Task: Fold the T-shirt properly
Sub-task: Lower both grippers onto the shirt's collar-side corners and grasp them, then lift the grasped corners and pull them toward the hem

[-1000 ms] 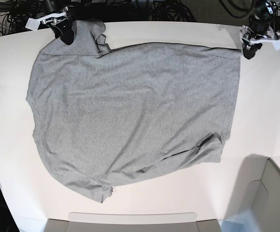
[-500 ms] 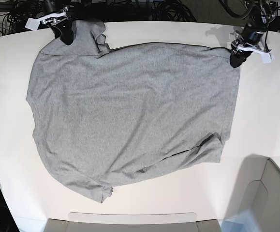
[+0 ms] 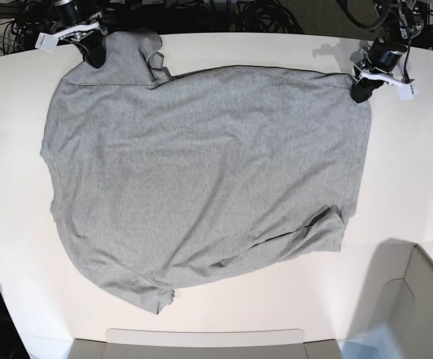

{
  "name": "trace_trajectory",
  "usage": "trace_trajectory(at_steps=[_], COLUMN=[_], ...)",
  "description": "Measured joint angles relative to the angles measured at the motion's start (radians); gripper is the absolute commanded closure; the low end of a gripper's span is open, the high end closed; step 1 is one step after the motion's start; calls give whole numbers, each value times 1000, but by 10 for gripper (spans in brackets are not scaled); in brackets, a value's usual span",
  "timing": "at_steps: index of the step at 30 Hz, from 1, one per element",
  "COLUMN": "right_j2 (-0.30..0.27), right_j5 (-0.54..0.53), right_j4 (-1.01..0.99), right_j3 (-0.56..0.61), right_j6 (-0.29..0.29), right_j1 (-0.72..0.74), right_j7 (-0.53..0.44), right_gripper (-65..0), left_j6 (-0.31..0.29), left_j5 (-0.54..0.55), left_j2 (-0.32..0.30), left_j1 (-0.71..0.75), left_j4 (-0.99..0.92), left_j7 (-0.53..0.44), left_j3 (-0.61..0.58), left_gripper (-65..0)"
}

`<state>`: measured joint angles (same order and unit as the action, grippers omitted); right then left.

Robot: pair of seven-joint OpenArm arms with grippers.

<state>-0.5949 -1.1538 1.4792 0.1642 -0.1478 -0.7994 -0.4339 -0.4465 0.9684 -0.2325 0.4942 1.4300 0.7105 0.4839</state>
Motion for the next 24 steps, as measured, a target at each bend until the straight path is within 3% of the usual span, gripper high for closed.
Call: trace_trajectory(at_steps=[6,11,15,21,24], right_j2=[14,59,58,47,3], right_j5=[1,6,5,4,-1], right_j4=[96,172,218,247,261], right_j3=[-111,-222,-266,-297,-301], right_j6=[10,2,6,6,11], right_j1=[-105,-167,-196,-192,-170], right_j7=[18,27,24,32,126], right_gripper=[0,0,0,0,0], left_j6=[1,19,31,34,34], left_j5=[-1,-35,-52,-53,-55], left_j2=[0,3,14,34,43], left_j1=[6,74,96,87,86], left_j4=[13,120,190,241,268], left_j7=[3,27,51,75,75], left_j3=[2,1,2,107,122], left_gripper=[0,0,0,0,0])
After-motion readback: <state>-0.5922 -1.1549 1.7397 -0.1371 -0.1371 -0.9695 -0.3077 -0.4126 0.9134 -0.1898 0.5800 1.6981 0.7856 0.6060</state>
